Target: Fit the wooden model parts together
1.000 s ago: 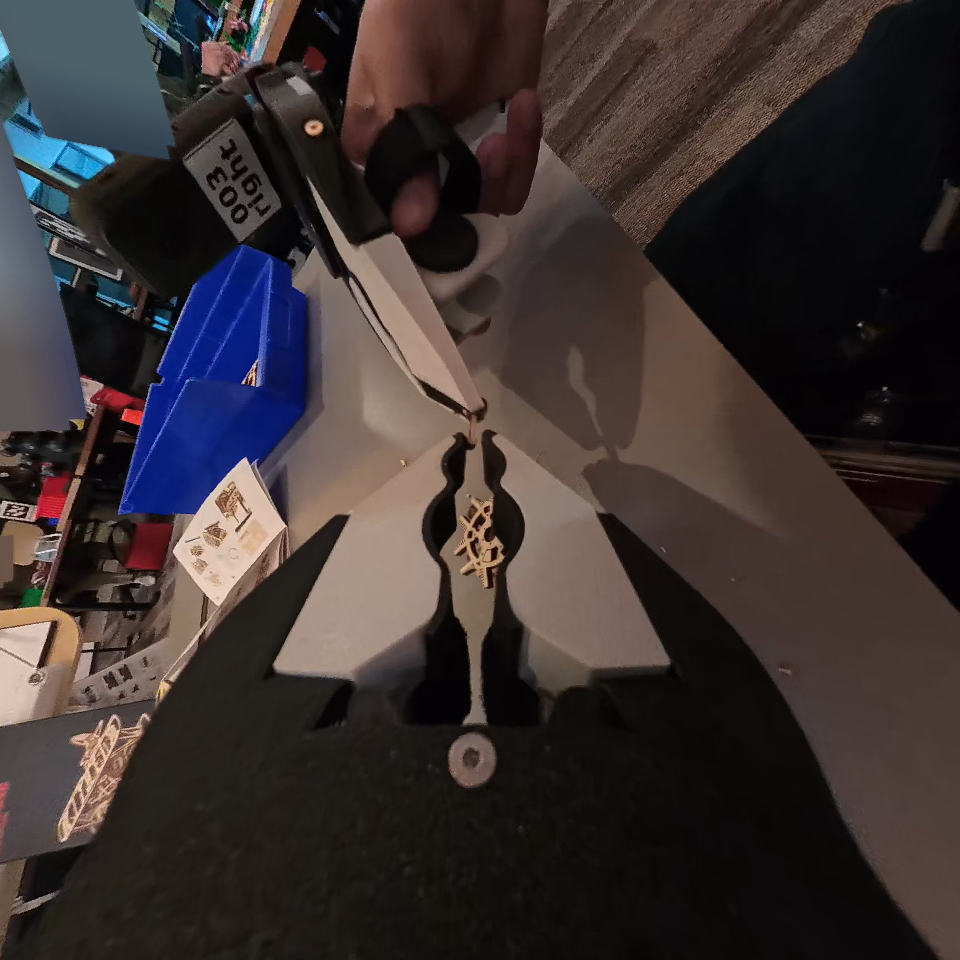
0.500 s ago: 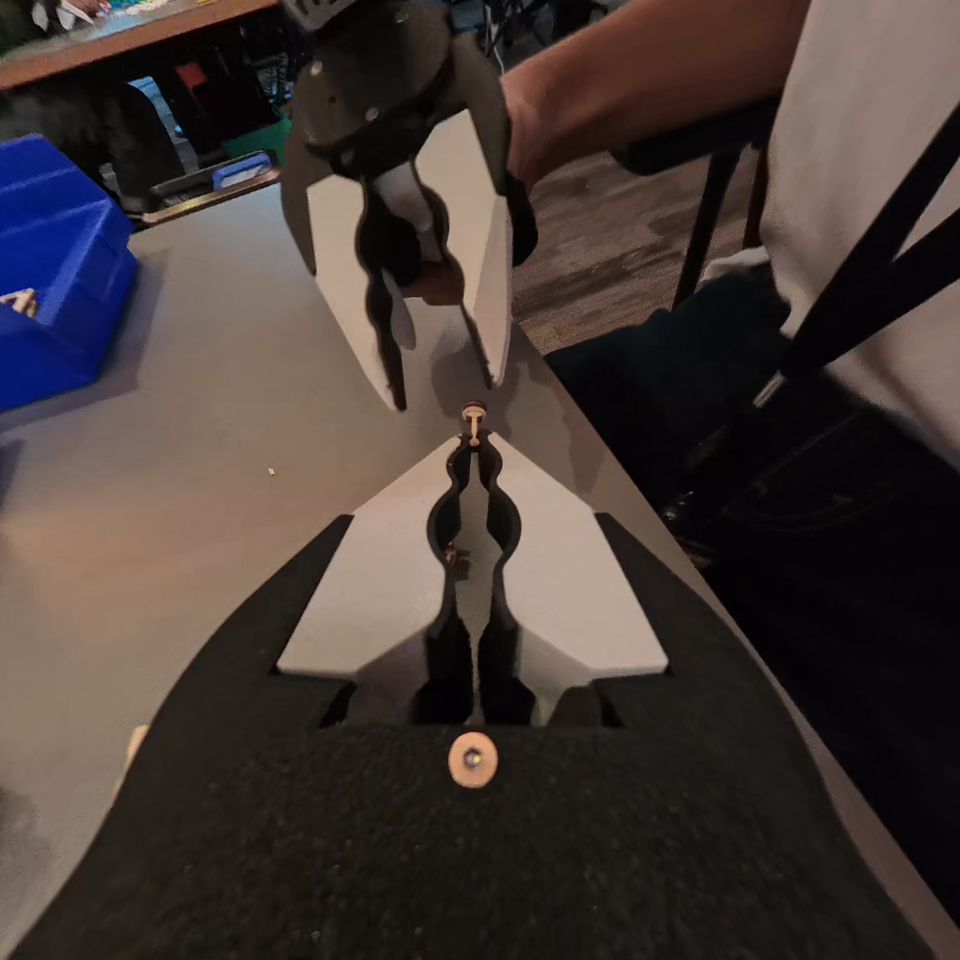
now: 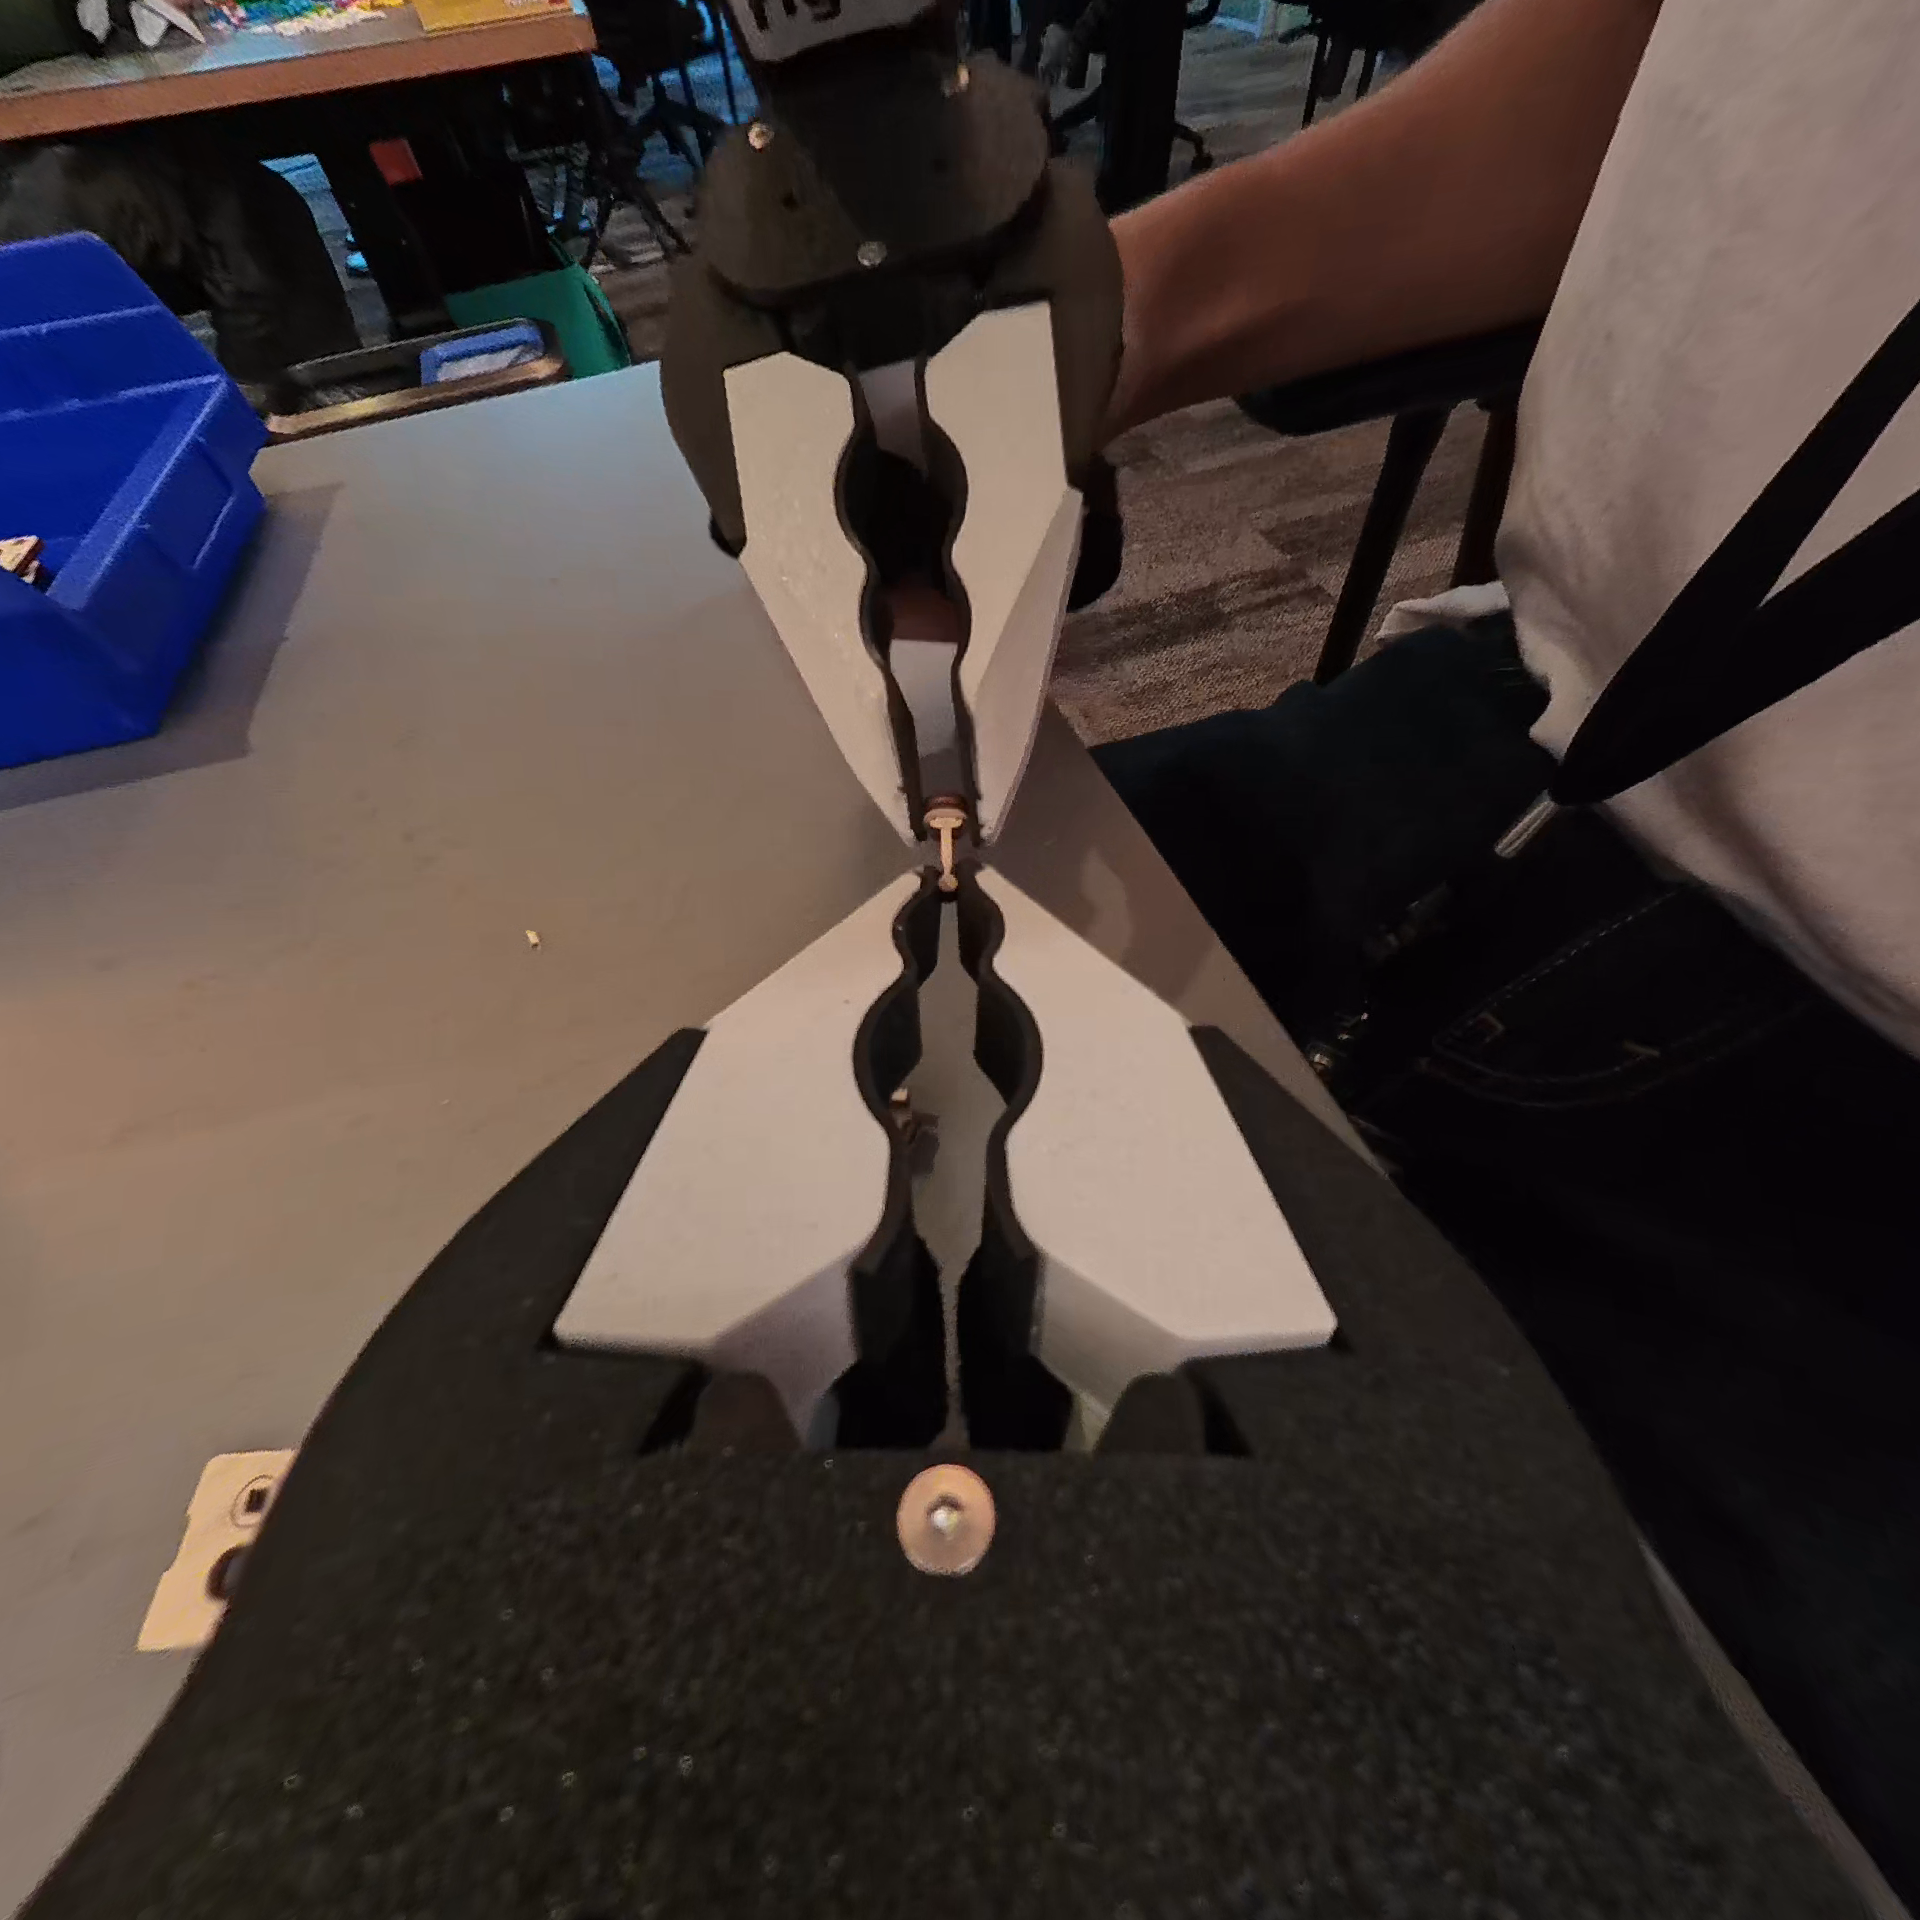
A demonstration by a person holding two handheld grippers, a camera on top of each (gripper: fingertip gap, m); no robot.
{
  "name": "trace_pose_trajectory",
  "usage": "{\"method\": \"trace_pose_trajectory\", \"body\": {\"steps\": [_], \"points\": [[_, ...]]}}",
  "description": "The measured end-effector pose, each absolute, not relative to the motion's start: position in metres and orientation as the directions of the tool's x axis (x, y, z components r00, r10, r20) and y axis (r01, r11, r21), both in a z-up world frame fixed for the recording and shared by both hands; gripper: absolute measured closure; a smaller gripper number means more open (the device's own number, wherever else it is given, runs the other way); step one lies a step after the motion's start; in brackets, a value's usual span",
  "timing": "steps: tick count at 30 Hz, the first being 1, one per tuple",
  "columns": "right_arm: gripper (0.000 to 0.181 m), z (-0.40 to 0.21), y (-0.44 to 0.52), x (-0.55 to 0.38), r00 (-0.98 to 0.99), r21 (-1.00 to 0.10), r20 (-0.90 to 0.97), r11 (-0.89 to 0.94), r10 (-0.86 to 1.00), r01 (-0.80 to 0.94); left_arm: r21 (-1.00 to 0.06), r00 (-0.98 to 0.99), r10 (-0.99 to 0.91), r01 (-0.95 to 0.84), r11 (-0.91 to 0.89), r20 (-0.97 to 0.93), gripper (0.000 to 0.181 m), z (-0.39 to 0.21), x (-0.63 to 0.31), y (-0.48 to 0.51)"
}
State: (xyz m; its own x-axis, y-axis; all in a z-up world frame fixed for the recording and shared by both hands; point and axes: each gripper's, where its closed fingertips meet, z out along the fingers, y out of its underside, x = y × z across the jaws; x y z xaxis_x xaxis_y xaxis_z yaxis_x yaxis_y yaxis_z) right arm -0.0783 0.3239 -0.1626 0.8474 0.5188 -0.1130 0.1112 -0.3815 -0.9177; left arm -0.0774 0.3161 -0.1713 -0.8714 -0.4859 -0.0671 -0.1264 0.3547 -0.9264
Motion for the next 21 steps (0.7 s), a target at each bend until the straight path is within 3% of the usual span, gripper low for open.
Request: {"method": "trace_pose_trajectory", "body": {"steps": [1,3,7,11,21], "points": [[0.174,-0.165,0.325,-0.078,0.854,-0.909,-0.126,-0.403,0.506,0.104,-0.919,-0.872,-0.484,-0.133,0.37,-0.069,0.181,-0.174,-0.077,0.318],[0.174,-0.175,0.325,-0.07,0.878,-0.893,-0.128,-0.439,0.461,0.101,-0.892,-0.865,-0.499,-0.177,0.416,-0.061,0.165,-0.184,-0.076,0.332],[0.174,-0.21,0.318,-0.049,0.934,-0.826,-0.143,-0.559,0.327,0.069,-0.845,-0.819,-0.573,-0.293,0.448,-0.02,0.151,-0.2,-0.067,0.375],[0.174,-0.224,0.319,-0.044,0.961,-0.776,-0.146,-0.63,0.236,0.037,-0.775,-0.802,-0.595,-0.411,0.48,0.057,0.117,-0.223,-0.065,0.385],[0.174,-0.224,0.326,-0.055,0.952,-0.779,-0.233,-0.625,0.2,-0.059,-0.743,-0.84,-0.543,-0.381,0.55,0.029,0.12,-0.232,-0.069,0.362]]}}
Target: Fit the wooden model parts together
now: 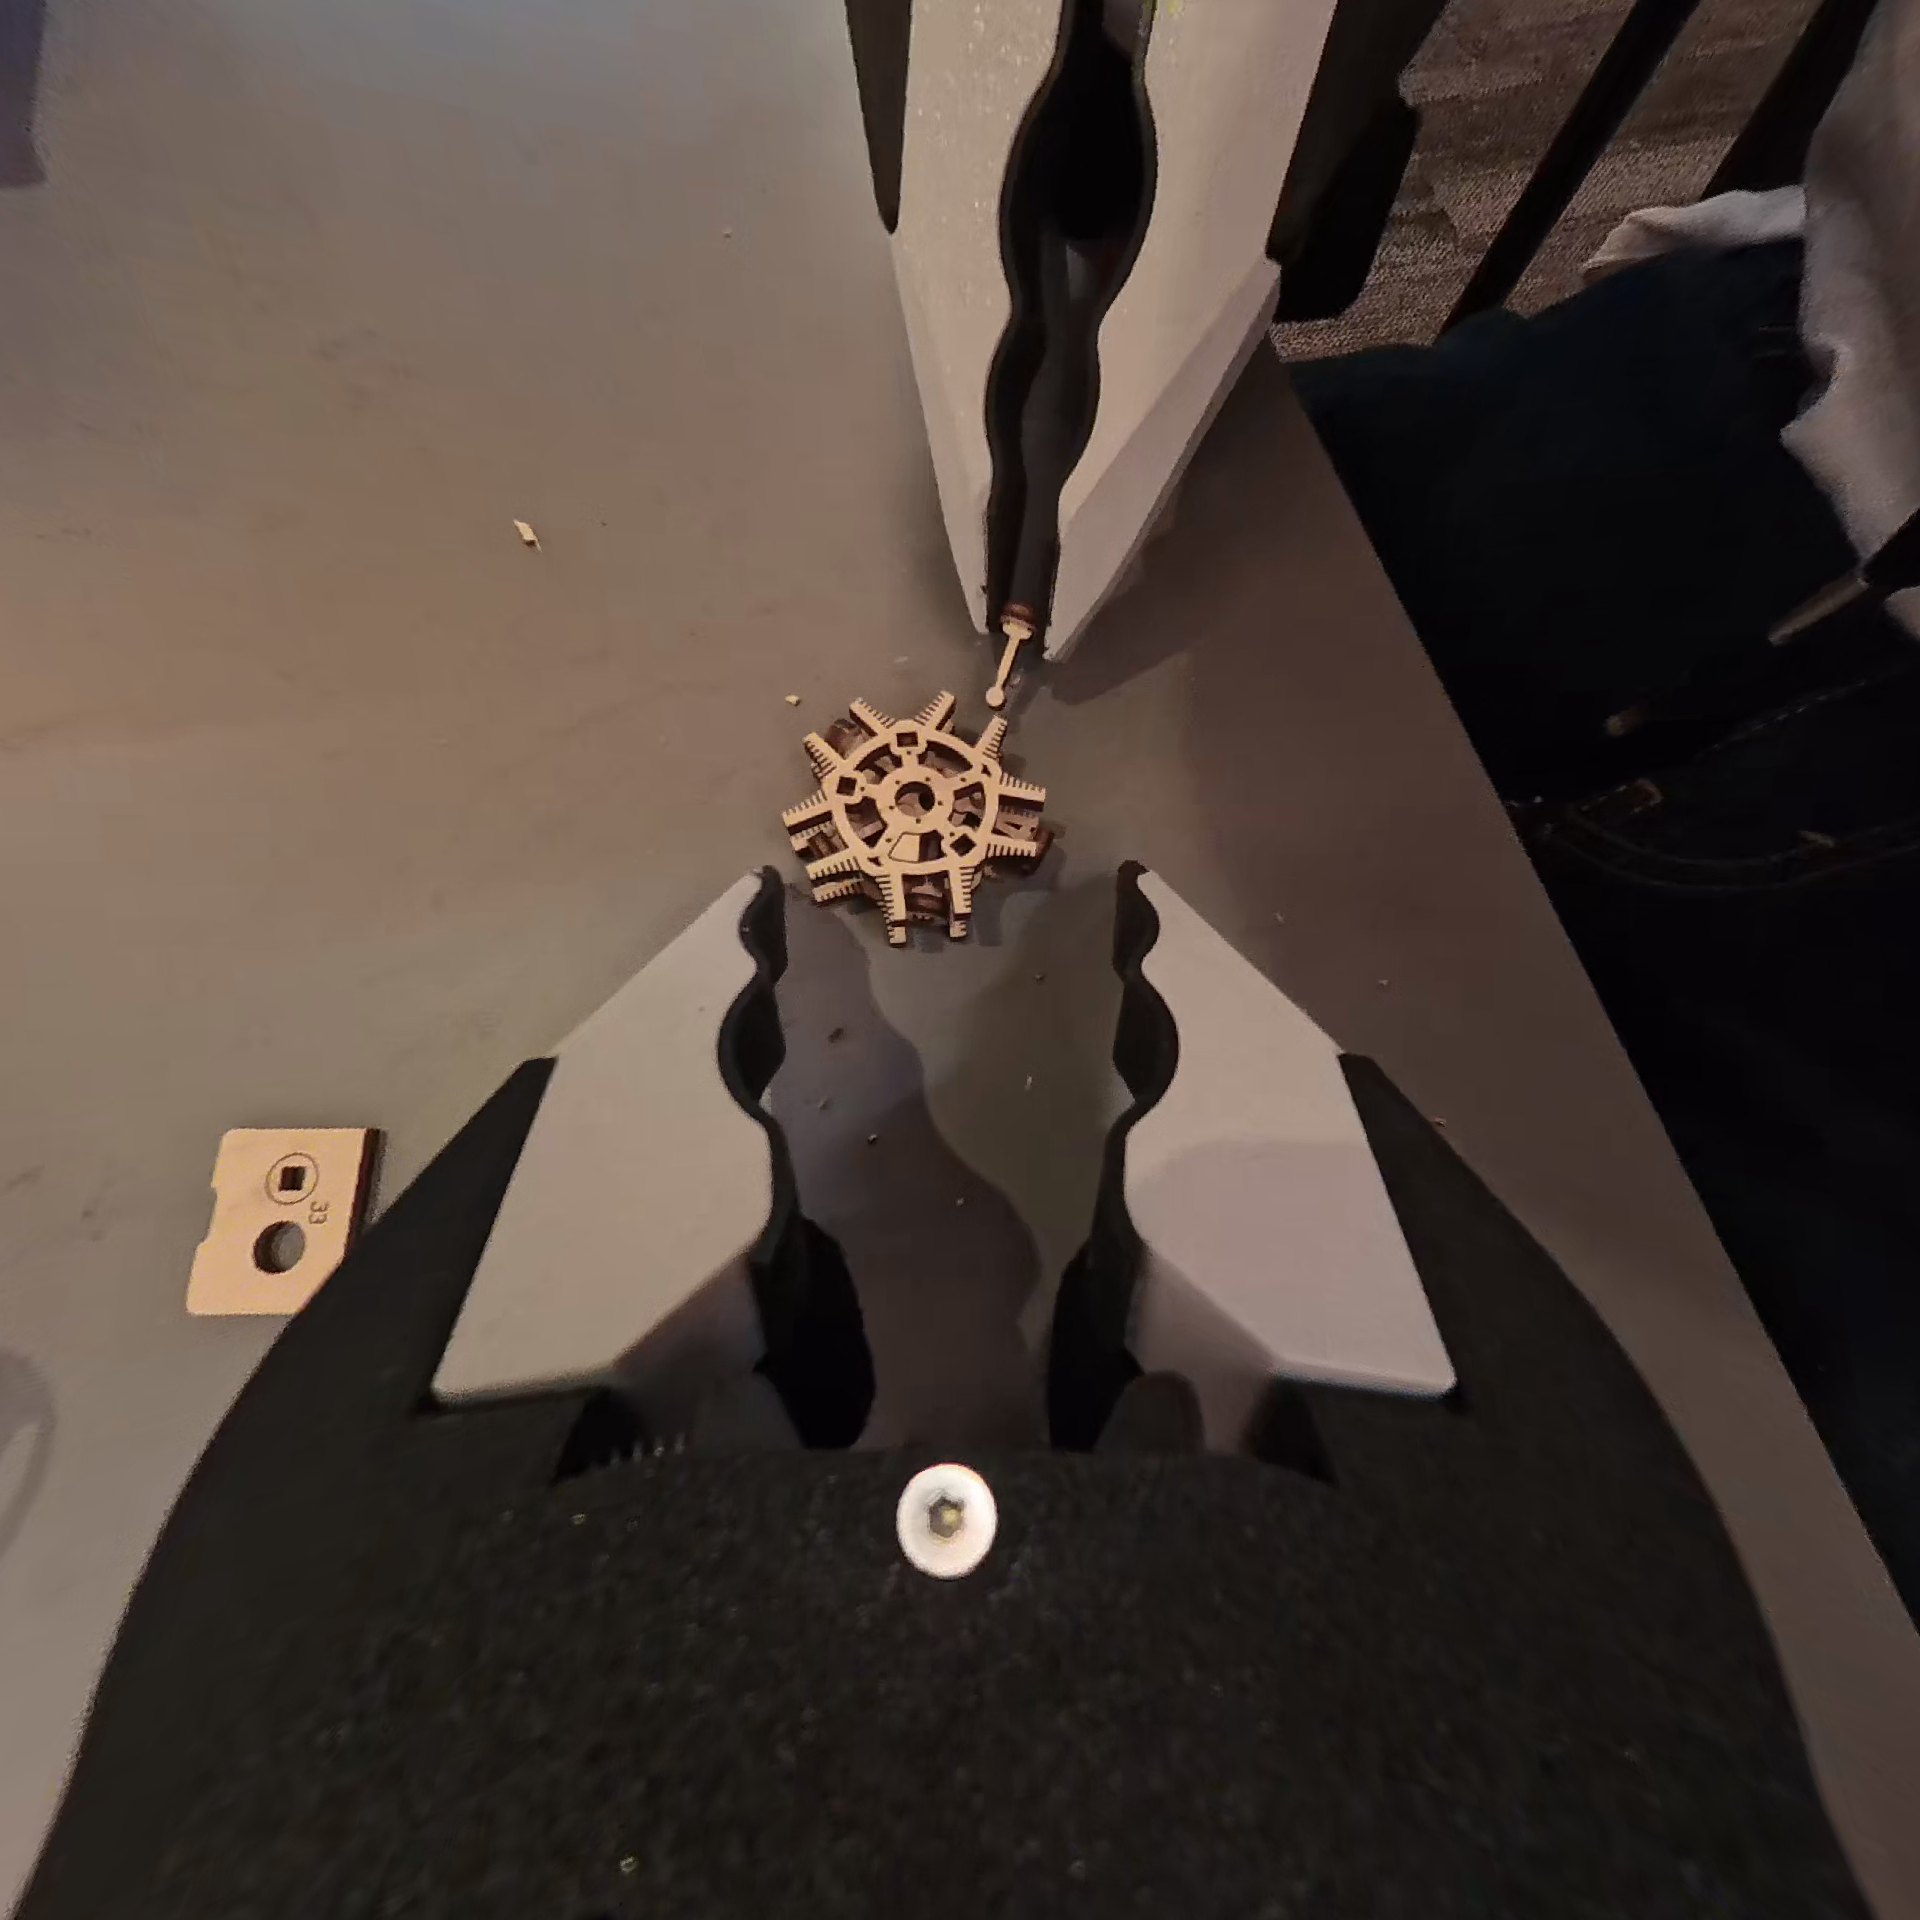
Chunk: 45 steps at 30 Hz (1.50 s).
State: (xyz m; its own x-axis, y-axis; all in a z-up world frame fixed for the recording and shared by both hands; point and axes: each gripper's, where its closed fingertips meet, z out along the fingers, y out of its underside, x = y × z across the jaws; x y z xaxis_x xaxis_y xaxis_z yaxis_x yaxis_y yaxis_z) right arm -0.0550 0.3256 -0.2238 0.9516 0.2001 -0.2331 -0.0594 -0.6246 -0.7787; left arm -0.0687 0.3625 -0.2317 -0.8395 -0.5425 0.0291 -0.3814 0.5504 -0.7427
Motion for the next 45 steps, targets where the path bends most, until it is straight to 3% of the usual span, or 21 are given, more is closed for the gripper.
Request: {"method": "trace_pose_trajectory", "body": {"steps": [9,15,25,38,45], "points": [[0.174,-0.224,0.327,-0.055,0.931,-0.758,-0.306,-0.643,0.199,-0.112,-0.737,-0.847,-0.531,-0.347,0.579,-0.018,0.123,-0.233,-0.065,0.36],[0.174,-0.223,0.328,-0.057,0.929,-0.759,-0.306,-0.642,0.209,-0.106,-0.741,-0.851,-0.524,-0.327,0.587,-0.04,0.139,-0.232,-0.063,0.358],[0.174,-0.222,0.331,-0.053,0.936,-0.767,-0.307,-0.627,0.171,-0.137,-0.741,-0.85,-0.525,-0.323,0.589,-0.047,0.14,-0.232,-0.062,0.358],[0.174,-0.214,0.335,-0.047,0.915,-0.772,-0.378,-0.594,0.14,-0.228,-0.815,-0.825,-0.564,-0.349,0.463,0.034,0.144,-0.214,-0.056,0.36],[0.174,-0.224,0.332,-0.045,0.935,-0.741,-0.325,-0.652,0.14,-0.16,-0.739,-0.832,-0.554,-0.377,0.558,0.006,0.145,-0.233,-0.061,0.361]]}}
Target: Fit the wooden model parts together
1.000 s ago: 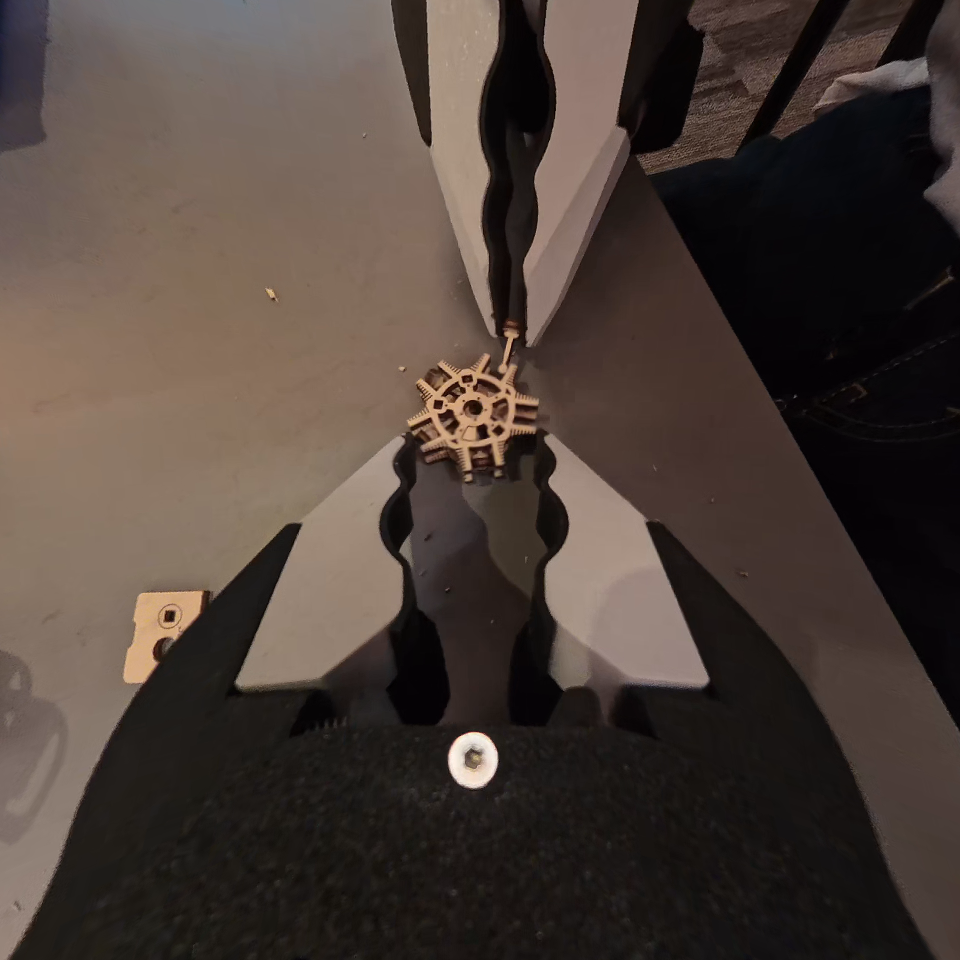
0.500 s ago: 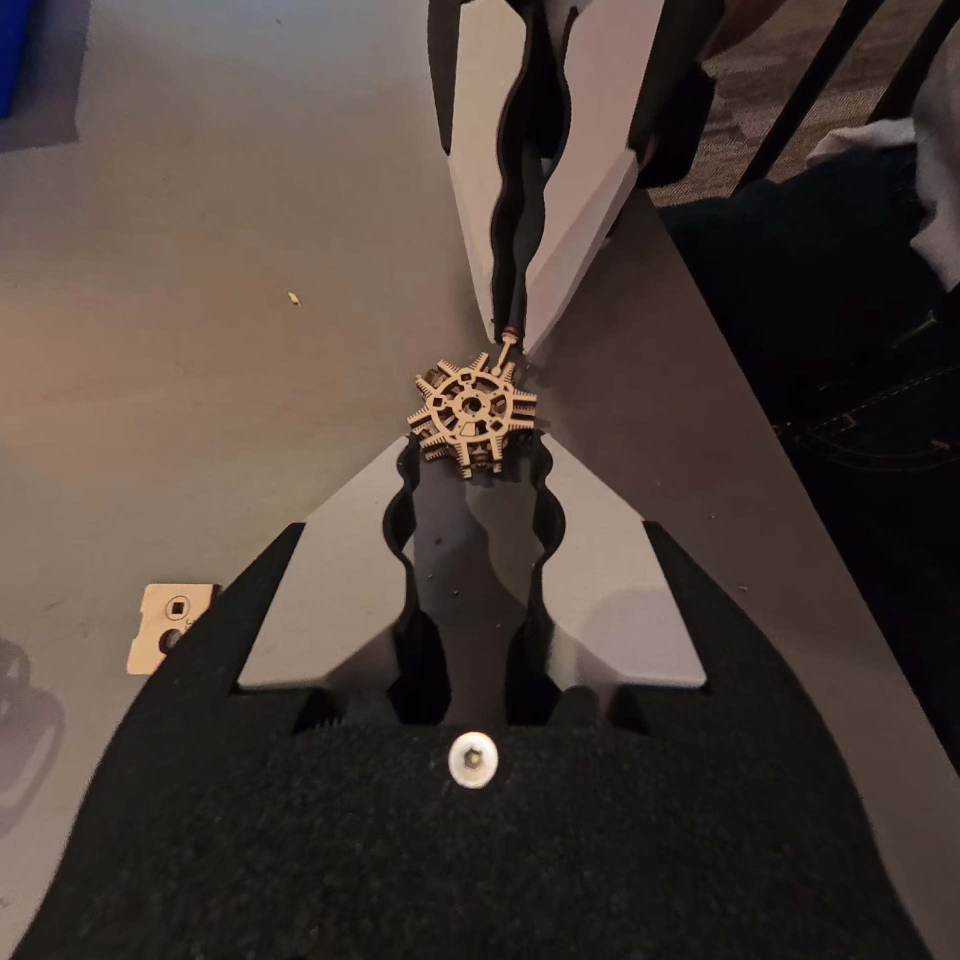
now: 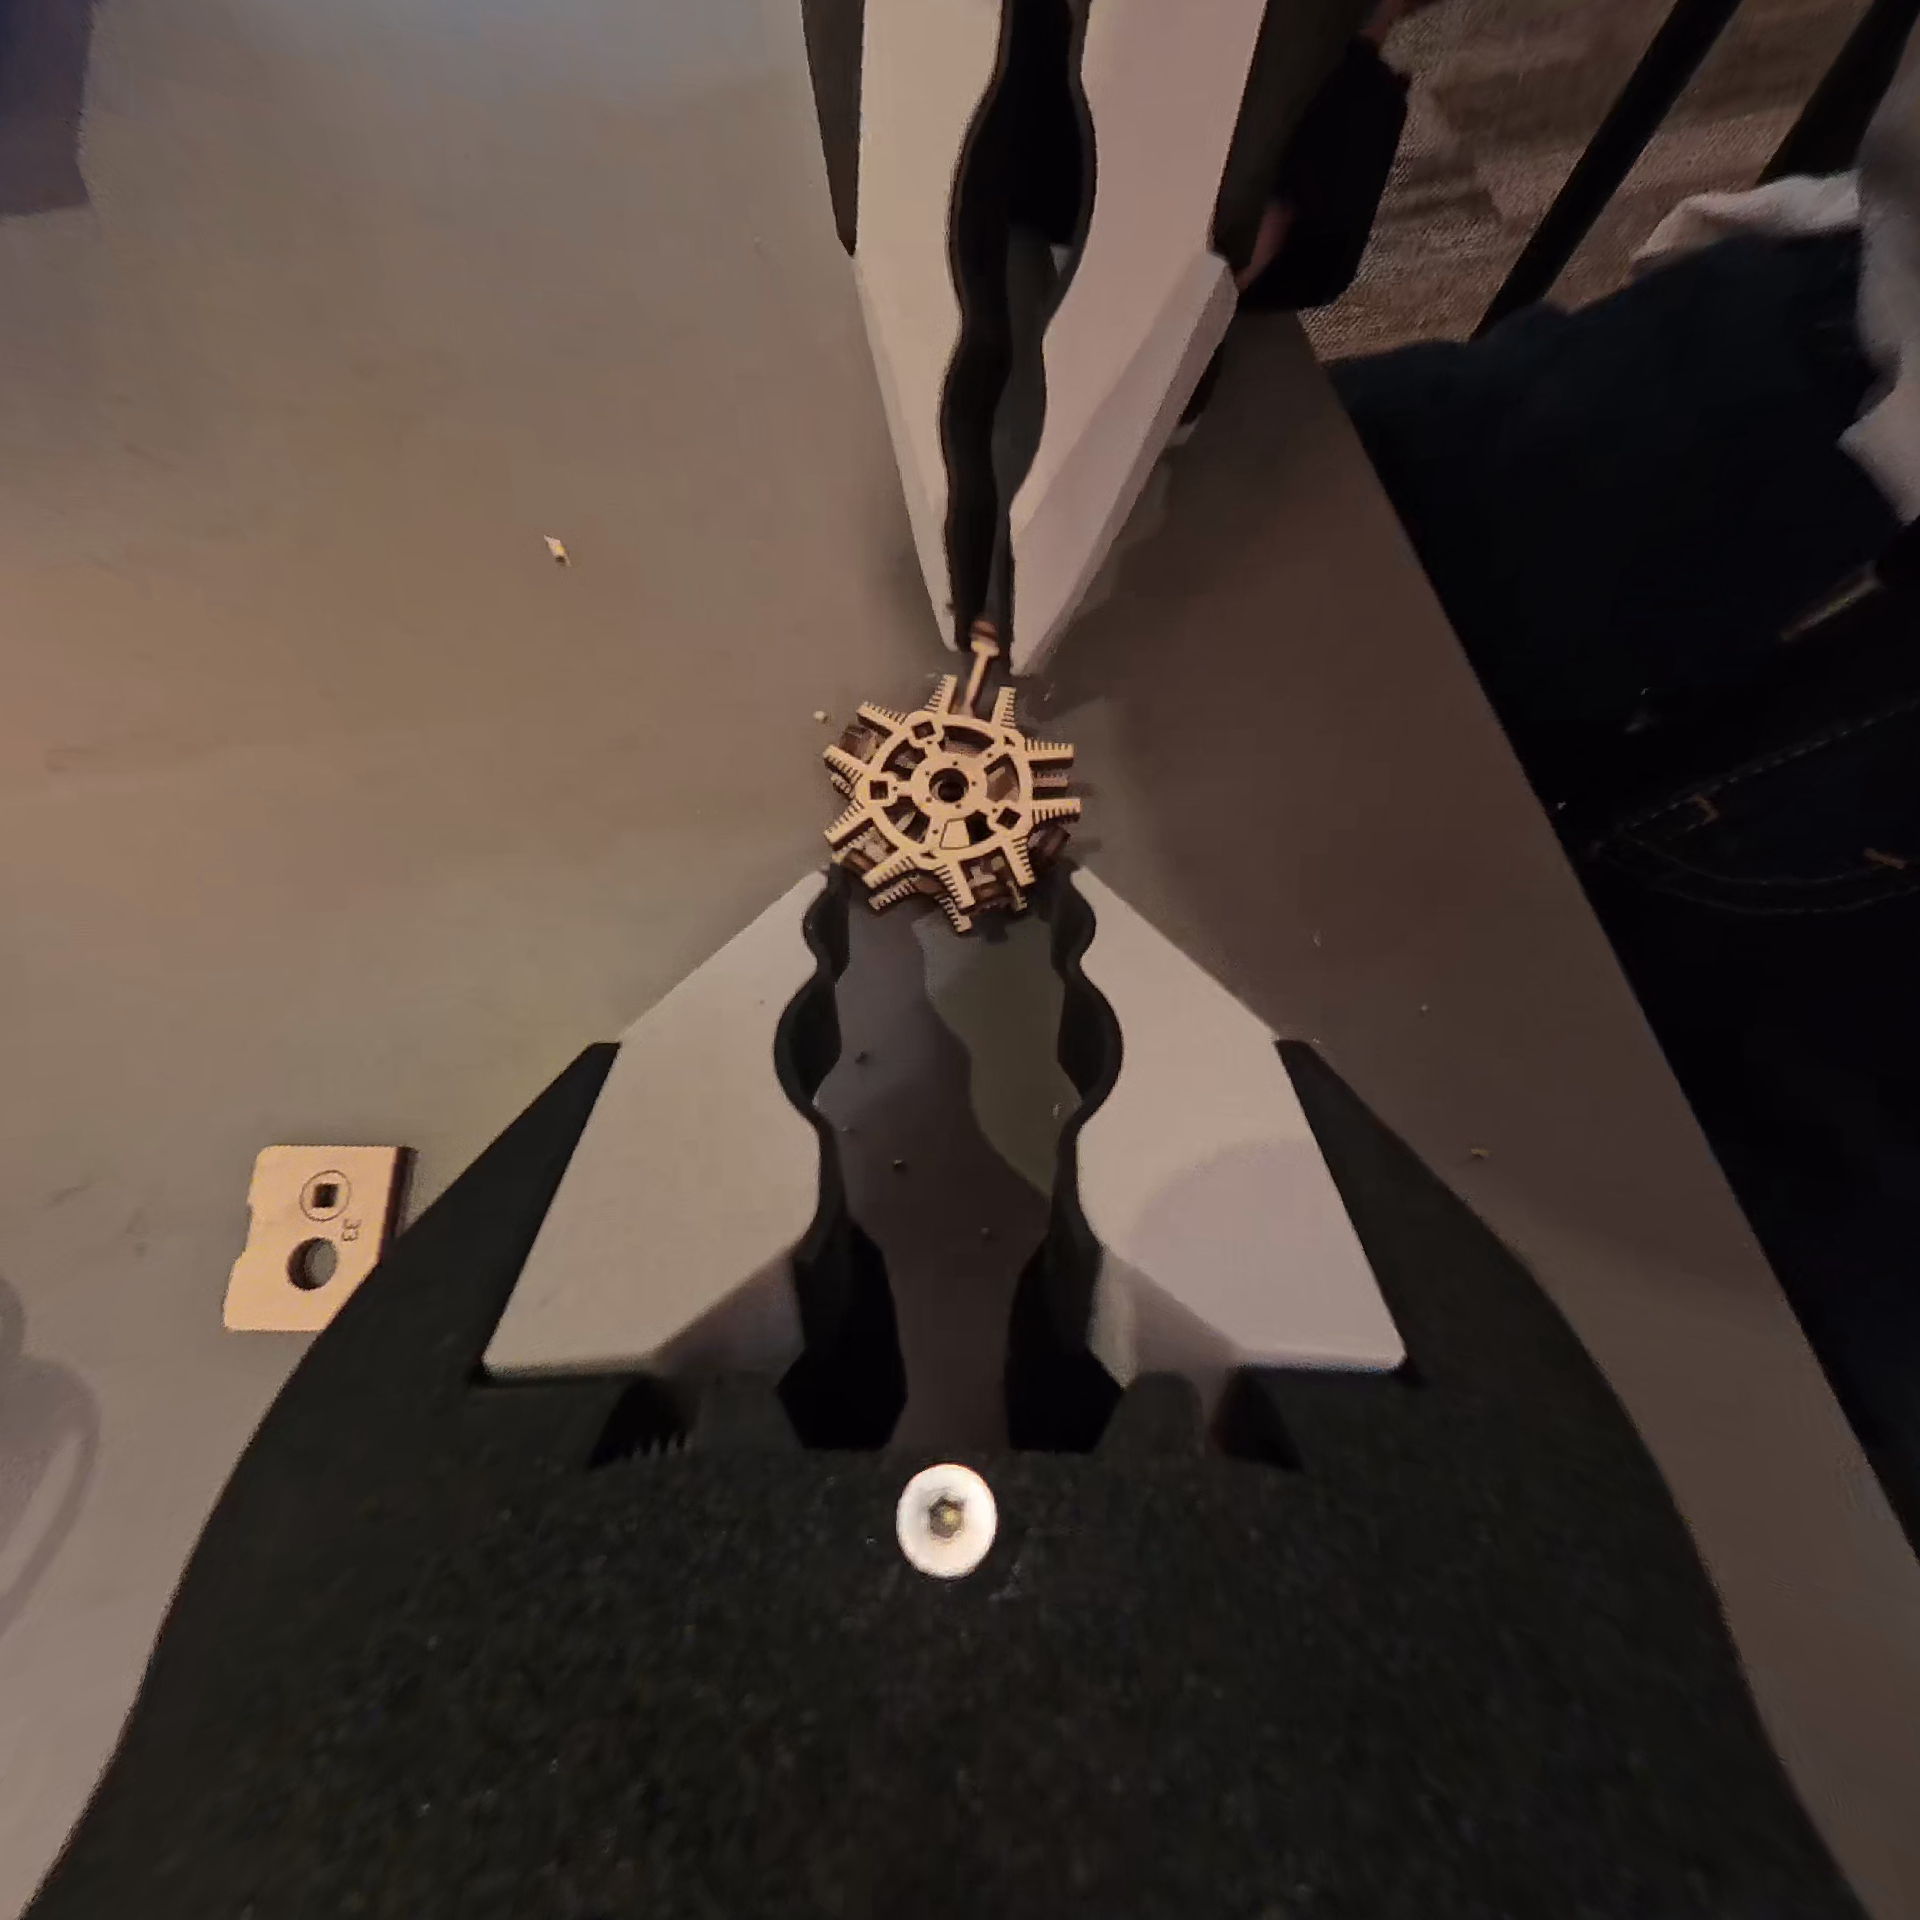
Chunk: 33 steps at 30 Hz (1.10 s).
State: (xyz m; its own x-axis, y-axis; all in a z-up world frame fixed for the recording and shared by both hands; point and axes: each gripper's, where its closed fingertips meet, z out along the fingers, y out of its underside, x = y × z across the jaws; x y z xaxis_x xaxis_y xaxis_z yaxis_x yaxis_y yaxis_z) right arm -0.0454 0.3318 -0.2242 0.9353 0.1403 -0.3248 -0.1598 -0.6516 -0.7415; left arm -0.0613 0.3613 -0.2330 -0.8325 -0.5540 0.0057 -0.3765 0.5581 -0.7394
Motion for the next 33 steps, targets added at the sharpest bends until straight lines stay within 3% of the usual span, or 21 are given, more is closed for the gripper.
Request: {"method": "trace_pose_trajectory", "body": {"steps": [2,5,12,15,18,28,33], "points": [[0.174,-0.227,0.331,-0.049,0.938,-0.735,-0.305,-0.666,0.162,-0.124,-0.738,-0.832,-0.554,-0.372,0.563,-0.003,0.143,-0.233,-0.061,0.362],[0.174,-0.227,0.331,-0.051,0.941,-0.74,-0.289,-0.665,0.178,-0.101,-0.736,-0.836,-0.549,-0.379,0.561,0.012,0.127,-0.234,-0.063,0.362],[0.174,-0.221,0.332,-0.049,0.919,-0.751,-0.347,-0.643,0.19,-0.151,-0.731,-0.856,-0.518,-0.347,0.588,-0.01,0.108,-0.235,-0.059,0.356],[0.174,-0.223,0.332,-0.05,0.919,-0.744,-0.346,-0.652,0.19,-0.145,-0.732,-0.87,-0.492,-0.325,0.599,-0.017,0.112,-0.234,-0.057,0.351],[0.174,-0.223,0.332,-0.052,0.916,-0.742,-0.351,-0.654,0.193,-0.146,-0.736,-0.885,-0.465,-0.302,0.606,-0.019,0.133,-0.233,-0.059,0.348],[0.174,-0.203,0.335,-0.045,0.886,-0.789,-0.418,-0.565,0.202,-0.243,-0.807,-0.859,-0.512,-0.319,0.497,0.025,0.135,-0.216,-0.053,0.348],[0.174,-0.189,0.337,-0.047,0.912,-0.864,-0.308,-0.482,0.273,-0.147,-0.848,-0.848,-0.517,-0.353,0.395,0.112,0.135,-0.202,-0.052,0.347]]}}
